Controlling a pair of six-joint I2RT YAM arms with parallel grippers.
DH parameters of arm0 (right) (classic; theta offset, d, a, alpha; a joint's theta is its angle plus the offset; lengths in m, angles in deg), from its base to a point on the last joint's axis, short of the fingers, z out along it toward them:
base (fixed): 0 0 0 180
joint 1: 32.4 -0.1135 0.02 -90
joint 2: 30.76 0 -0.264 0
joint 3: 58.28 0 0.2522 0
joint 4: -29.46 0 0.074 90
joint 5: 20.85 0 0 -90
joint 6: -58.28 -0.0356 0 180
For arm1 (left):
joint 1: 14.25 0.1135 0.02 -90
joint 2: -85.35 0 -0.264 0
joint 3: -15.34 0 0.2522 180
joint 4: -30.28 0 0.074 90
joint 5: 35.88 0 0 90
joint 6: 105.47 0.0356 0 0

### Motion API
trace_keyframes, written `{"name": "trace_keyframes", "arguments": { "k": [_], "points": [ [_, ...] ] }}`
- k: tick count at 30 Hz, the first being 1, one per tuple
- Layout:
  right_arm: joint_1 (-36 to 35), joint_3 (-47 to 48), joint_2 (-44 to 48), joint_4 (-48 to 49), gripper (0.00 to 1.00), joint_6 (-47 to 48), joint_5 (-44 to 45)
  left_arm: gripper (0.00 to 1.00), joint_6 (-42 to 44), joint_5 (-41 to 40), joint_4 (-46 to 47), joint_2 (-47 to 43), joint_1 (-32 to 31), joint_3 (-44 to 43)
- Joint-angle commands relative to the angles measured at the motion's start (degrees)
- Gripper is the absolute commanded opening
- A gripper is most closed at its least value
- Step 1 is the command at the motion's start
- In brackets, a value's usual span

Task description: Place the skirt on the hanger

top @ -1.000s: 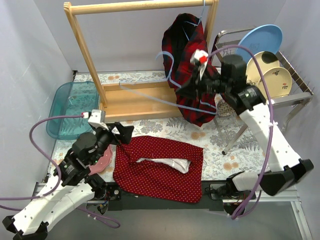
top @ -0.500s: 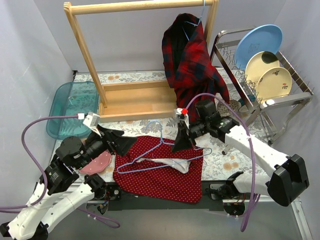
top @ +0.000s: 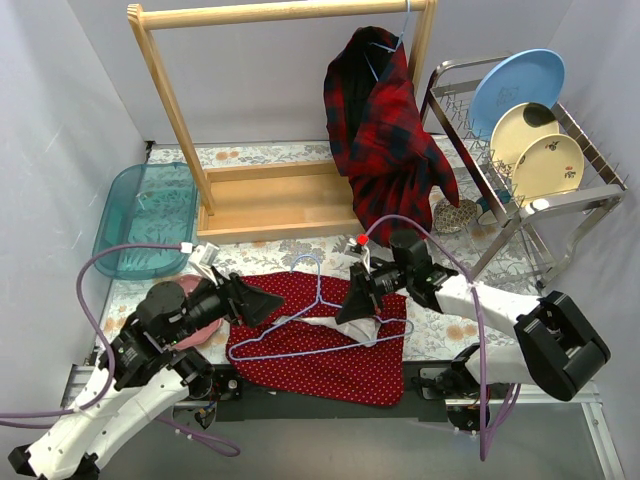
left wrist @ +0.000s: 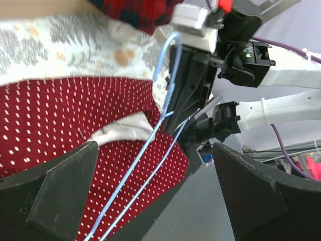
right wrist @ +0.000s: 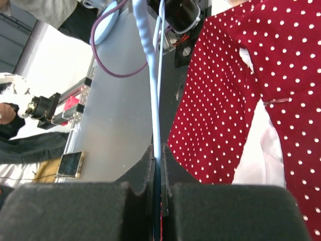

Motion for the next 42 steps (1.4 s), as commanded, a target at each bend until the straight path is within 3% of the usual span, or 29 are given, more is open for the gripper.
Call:
{"name": "trace_keyframes", "arguments": {
  "k": [1, 5, 6, 11, 17, 22, 34, 40, 42],
  "points": [
    [-0.59, -5.91, -0.13, 29.76, 0.01, -17.38, -0.65, 0.98, -6.48, 3.43, 4.19, 0.30, 0.21, 4.06],
    [-0.68, -12.51, -0.40, 47.73, 0.01, -26.30, 1.28, 0.97, -9.91, 3.71, 5.18, 1.70, 0.21, 6.27],
    [-0.77, -12.95, -0.49, 48.39, 0.01, -26.23, 1.89, 0.97, -10.52, 3.71, 5.01, 2.06, 0.21, 6.53],
    [-1.91, -12.78, -2.07, 39.01, 0.01, -18.33, 6.03, 0.95, -13.07, 2.31, 1.76, 4.17, 0.21, 5.74],
    [-2.79, -13.66, -3.38, 38.03, 0.01, -17.70, 8.58, 0.89, -15.88, 0.46, -1.85, 3.38, 0.21, 6.97],
    [-2.79, -12.78, -5.41, 31.09, 0.01, -13.05, 13.23, 0.87, -17.47, 0.02, -1.15, 1.10, 0.21, 8.99],
    [-2.62, -10.06, -15.69, 41.10, 0.01, -19.99, 16.40, 0.87, -21.51, -6.48, -7.37, -1.46, 0.21, 7.50],
    [-0.34, -11.90, -13.06, 43.65, 0.01, -20.17, 19.64, 0.86, -22.66, -6.41, -9.77, 0.30, 0.21, 6.62],
    [0.28, -11.90, -12.53, 42.34, 0.01, -19.29, 20.09, 0.80, -23.10, -4.48, -8.98, 0.13, 0.21, 7.85]
  ]
}}
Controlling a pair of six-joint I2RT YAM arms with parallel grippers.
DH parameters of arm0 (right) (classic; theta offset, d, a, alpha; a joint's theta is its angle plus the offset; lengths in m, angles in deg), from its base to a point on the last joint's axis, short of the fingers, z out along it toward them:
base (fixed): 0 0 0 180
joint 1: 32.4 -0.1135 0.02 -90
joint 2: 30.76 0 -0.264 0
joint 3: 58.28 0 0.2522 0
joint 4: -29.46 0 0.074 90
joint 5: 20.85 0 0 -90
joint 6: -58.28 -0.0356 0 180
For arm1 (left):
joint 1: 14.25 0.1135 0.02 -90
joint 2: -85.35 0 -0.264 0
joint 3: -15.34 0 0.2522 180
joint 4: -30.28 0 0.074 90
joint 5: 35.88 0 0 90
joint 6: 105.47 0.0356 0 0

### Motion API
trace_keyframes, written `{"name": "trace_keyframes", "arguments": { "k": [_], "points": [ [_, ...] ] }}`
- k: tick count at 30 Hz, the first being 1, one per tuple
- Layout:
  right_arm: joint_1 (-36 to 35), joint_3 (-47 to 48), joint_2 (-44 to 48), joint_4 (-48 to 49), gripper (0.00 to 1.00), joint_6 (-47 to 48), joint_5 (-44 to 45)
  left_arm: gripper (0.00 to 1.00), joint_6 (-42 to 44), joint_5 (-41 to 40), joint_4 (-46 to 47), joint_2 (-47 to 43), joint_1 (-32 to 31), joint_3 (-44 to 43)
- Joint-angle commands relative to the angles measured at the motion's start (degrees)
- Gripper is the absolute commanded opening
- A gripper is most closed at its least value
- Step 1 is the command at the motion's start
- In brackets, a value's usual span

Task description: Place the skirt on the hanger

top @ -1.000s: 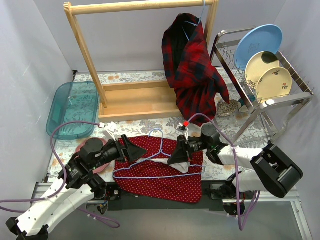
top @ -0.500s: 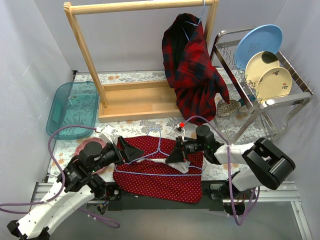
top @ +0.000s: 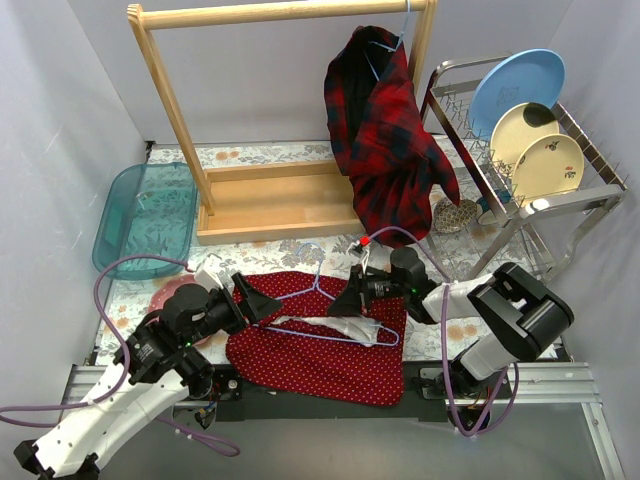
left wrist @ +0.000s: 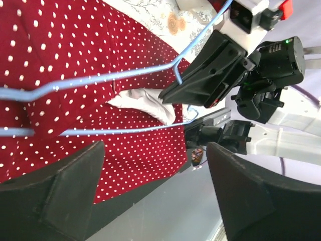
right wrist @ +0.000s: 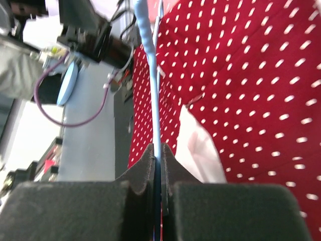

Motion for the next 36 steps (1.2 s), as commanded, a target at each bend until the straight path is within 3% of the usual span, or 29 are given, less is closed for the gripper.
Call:
{"name": "trace_keyframes", "arguments": {
  "k": [1, 5, 12, 18, 20, 22, 23, 27, 32, 36],
  "points": [
    [1.81, 0.06, 1.99, 3.02, 0.01, 1.15, 3.02, 0.78, -1.61, 1.72, -0.10, 0.13, 0.18, 0.22],
    [1.99, 1.28, 0.50, -0.42, 0.01, 2.65, 2.68, 0.75, -3.37, 1.46, -1.67, 4.25, 0.18, 2.16],
    [1.99, 1.90, 0.14, -2.44, 0.01, 3.44, 2.41, 0.84, -5.66, -6.36, -7.12, 12.77, 0.18, -0.47],
    [2.26, 2.08, -0.12, -2.62, 0.01, 3.26, 1.80, 0.84, -5.57, -9.96, -9.58, 19.19, 0.18, -2.23],
    [2.34, 2.25, -0.56, -2.62, 0.01, 3.09, 1.53, 0.76, -6.09, -10.58, -8.89, 20.60, 0.10, -2.32],
    [2.43, 2.43, -1.09, -2.53, 0.01, 2.82, 0.92, 0.73, -6.97, -11.29, -5.65, 21.66, 0.10, -1.10],
    [2.34, 2.60, -1.27, -2.53, 0.01, 2.65, 0.74, 0.67, -6.98, -11.03, -3.63, 21.57, 0.18, -0.22],
    [2.61, 2.43, -0.92, -2.53, 0.01, 2.56, 0.48, 0.65, -6.89, -12.16, 2.27, 22.97, 0.18, 2.07],
    [3.05, 2.52, -0.92, -2.09, 0.01, 2.03, 0.21, 0.59, -5.92, -11.64, 2.46, 23.95, 0.10, 2.42],
    [3.13, 2.52, -1.18, -2.00, 0.01, 1.94, 0.04, 0.62, -5.92, -10.77, 0.96, 24.82, 0.10, 2.08]
  ]
}}
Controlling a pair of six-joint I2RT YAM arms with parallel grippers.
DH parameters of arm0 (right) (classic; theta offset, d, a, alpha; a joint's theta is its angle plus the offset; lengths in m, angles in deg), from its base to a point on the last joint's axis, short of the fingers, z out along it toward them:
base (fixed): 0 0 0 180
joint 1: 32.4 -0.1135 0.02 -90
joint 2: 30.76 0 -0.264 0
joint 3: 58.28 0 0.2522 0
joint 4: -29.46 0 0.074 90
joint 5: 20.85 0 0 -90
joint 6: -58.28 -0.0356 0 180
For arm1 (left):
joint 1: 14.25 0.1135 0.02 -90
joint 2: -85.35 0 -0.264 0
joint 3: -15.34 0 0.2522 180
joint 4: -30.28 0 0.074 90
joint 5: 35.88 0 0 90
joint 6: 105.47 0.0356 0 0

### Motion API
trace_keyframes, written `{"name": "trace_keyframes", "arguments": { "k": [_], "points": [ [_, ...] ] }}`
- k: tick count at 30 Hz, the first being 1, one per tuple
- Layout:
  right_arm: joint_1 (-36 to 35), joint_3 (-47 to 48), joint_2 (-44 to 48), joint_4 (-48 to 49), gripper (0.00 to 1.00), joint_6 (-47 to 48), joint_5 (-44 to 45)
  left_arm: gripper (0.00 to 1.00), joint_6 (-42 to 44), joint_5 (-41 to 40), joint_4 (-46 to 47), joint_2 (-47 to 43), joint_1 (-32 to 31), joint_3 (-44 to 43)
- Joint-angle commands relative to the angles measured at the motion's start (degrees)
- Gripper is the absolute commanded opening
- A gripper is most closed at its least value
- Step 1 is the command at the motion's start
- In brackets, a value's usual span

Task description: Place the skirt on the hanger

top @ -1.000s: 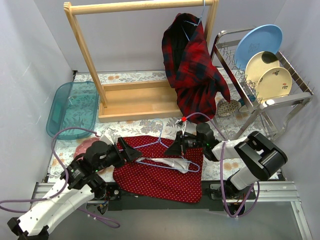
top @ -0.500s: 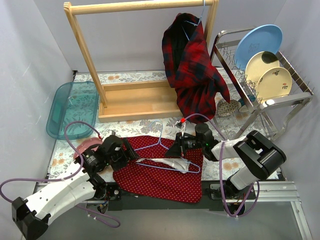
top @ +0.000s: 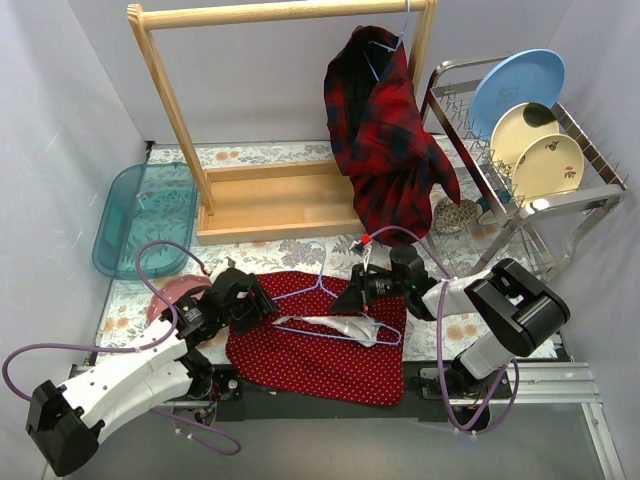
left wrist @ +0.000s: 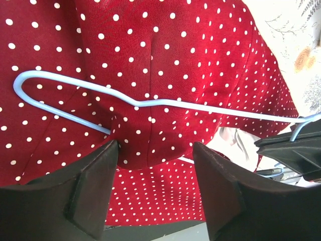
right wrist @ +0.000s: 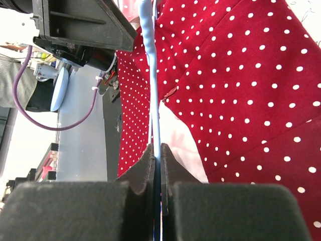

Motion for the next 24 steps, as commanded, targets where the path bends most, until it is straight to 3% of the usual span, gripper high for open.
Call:
{"name": "trace_keyframes", "arguments": {
  "k": [1, 4, 9, 17, 18, 20, 21, 24],
  "points": [
    [0.36, 1.64, -0.13, 2.02, 0.01, 0.17, -0.73, 0.63, 0.26, -0.14, -0.24, 0.76, 0.10, -0.61],
    [0.45, 1.64, -0.13, 2.02, 0.01, 0.17, -0.73, 0.69, 0.26, -0.92, -4.01, 1.46, 0.10, -3.15],
    [0.53, 1.73, -0.22, 1.93, 0.01, 0.09, -0.82, 0.70, 0.18, -3.04, -6.40, 1.28, 0.10, -3.96],
    [0.80, 1.73, 0.04, 1.84, 0.01, 0.00, -0.90, 0.60, -0.35, -2.51, -0.69, 4.27, 0.10, -0.62],
    [0.80, 1.73, 0.04, 1.84, 0.01, 0.00, -0.99, 0.50, -0.35, -2.42, -0.07, 4.54, 0.10, -0.44],
    [0.97, 1.73, -0.04, 1.84, 0.01, 0.00, -0.99, 0.40, -0.26, -2.51, 0.54, 4.37, 0.10, -0.53],
    [1.06, 1.82, -0.13, 1.84, 0.01, 0.00, -1.08, 0.26, -0.17, -2.68, 0.63, 4.02, 0.18, -0.62],
    [1.06, 1.82, -0.22, 1.75, 0.01, -0.09, -1.08, 0.08, 0.26, -3.47, 0.11, 2.79, 0.10, -1.67]
  ]
}}
